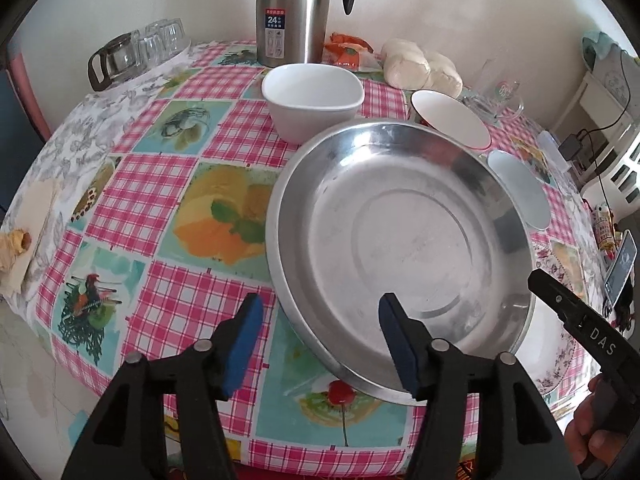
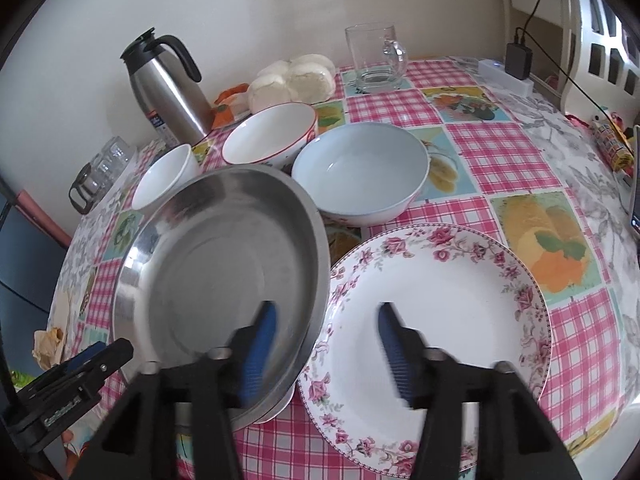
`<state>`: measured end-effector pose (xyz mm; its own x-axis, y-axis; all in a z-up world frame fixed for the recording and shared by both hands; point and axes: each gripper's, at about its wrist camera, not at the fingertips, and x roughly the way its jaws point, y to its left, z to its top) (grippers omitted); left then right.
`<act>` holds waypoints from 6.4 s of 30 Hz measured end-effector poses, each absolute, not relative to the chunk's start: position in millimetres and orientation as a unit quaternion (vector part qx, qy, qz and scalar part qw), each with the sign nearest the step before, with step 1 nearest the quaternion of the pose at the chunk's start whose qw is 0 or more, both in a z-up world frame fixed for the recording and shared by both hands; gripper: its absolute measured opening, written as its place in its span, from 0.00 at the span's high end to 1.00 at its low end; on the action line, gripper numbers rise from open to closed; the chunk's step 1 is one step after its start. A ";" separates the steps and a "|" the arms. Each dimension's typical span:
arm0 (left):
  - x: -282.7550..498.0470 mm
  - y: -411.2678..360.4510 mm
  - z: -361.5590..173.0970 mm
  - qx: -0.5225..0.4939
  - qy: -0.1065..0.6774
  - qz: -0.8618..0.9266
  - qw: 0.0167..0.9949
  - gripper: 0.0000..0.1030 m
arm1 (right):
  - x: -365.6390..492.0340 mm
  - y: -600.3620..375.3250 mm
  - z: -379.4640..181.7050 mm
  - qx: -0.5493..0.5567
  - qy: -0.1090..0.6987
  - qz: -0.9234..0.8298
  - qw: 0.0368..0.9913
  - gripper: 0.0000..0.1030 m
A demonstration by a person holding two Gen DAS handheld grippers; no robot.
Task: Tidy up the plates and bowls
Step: 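Lower the steel tray back onto the table and open the left tool, then move the right tool to the rose-rim plate edge and close on it, then lift the rose-rim plate with the right tool while the left tool grips the steel tray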
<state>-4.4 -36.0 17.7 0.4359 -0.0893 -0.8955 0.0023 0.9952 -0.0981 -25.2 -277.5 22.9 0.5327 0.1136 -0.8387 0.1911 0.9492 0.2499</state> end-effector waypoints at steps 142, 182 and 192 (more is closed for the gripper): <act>-40.9 -222.2 -43.3 -0.050 0.558 -0.151 0.815 0.79 | -84.3 -452.9 -36.0 0.336 0.463 -0.109 0.813 0.79; -32.9 -200.1 13.7 -0.092 0.488 -0.227 0.838 0.79 | -105.0 -440.3 23.4 0.307 0.361 -0.110 0.874 0.79; -23.7 -168.5 24.9 -0.116 0.476 -0.223 0.843 0.79 | -91.5 -412.6 34.4 0.291 0.359 -0.092 0.882 0.79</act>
<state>-23.7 -168.5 24.9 0.4481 -0.4859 -0.7504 0.2644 0.8739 -0.4080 -91.5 -412.6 34.4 0.7249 0.0459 -0.6873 0.3722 0.8135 0.4468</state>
